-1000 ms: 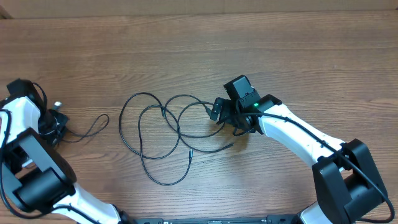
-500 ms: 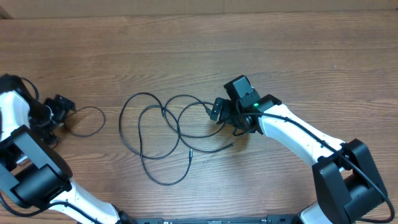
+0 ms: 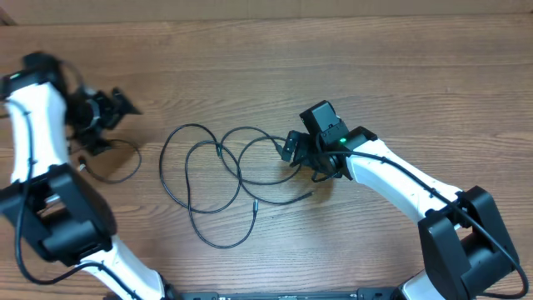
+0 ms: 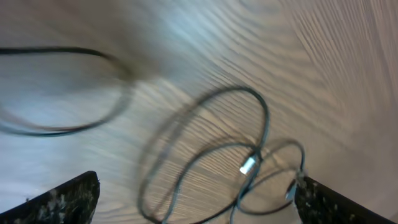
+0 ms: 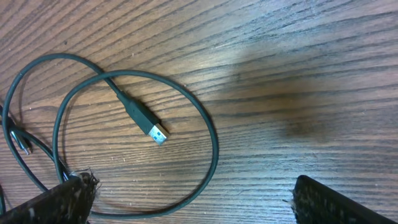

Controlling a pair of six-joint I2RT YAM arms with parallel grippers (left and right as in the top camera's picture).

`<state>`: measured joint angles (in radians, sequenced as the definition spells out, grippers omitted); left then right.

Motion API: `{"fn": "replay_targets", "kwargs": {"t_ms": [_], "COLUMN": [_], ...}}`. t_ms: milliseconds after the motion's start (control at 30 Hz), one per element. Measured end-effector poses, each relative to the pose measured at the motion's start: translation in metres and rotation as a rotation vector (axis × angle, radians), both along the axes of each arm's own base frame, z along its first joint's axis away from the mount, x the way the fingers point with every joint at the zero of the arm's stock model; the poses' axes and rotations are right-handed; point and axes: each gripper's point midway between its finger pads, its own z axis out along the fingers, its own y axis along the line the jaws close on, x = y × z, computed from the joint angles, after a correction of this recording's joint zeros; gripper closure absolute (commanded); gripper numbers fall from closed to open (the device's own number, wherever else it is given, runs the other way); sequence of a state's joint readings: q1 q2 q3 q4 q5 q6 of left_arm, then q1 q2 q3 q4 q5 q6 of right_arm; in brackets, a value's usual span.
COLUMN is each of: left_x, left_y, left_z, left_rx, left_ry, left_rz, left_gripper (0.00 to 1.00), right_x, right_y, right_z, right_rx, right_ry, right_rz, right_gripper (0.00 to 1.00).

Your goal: Untangle cables

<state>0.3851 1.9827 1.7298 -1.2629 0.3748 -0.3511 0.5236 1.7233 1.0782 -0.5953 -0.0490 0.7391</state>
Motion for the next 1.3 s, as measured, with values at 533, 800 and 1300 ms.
{"fn": "replay_targets", "kwargs": {"t_ms": [533, 800, 1300], "left_x": [0.003, 0.003, -0.036], "left_y": [-0.124, -0.111, -0.045], "left_z": [-0.010, -0.012, -0.077], "left_rx": [0.236, 0.293, 0.372], "left_ry": [0.048, 0.068, 0.236], "left_rz": [-0.405, -0.372, -0.146], "left_gripper": [0.20, 0.94, 0.51], "right_x": [0.000, 0.000, 0.000], "right_y": [0.000, 0.000, 0.000], "right_z": [0.000, 0.000, 0.000], "right_rx": [0.000, 0.000, 0.000], "right_ry": [0.001, 0.000, 0.000], "right_rz": [0.000, -0.001, 0.000], "right_gripper": [0.00, 0.00, 0.00]}}
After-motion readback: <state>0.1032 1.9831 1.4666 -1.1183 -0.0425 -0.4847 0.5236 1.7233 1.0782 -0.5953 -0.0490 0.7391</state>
